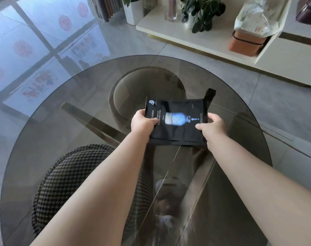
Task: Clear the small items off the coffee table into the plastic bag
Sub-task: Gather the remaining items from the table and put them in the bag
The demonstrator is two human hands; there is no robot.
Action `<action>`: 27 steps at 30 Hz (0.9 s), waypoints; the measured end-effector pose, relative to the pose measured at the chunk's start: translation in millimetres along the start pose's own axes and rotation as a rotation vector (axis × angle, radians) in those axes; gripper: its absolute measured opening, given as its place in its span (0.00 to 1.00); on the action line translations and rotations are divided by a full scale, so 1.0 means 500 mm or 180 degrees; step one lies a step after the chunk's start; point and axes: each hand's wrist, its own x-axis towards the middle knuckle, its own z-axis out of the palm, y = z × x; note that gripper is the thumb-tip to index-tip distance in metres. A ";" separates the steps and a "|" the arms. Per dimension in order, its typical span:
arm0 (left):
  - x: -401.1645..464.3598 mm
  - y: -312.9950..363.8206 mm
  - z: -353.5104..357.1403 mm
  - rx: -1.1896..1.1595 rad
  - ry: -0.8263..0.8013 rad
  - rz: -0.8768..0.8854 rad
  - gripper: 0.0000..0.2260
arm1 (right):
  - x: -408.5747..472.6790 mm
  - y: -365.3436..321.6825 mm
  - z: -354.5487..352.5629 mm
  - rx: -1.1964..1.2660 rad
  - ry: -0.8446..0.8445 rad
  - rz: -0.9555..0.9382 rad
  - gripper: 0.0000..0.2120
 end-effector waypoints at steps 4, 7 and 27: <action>-0.025 -0.013 -0.016 -0.0261 -0.0249 -0.0185 0.15 | -0.029 0.020 -0.014 0.0130 -0.0034 0.0197 0.28; -0.057 -0.025 -0.032 -0.0318 -0.0389 -0.0338 0.09 | -0.056 0.035 -0.024 0.0209 -0.0143 0.0322 0.21; -0.500 -0.031 -0.398 -0.1218 -0.0345 -0.1102 0.07 | -0.493 -0.051 -0.119 0.0098 -0.1658 0.0434 0.16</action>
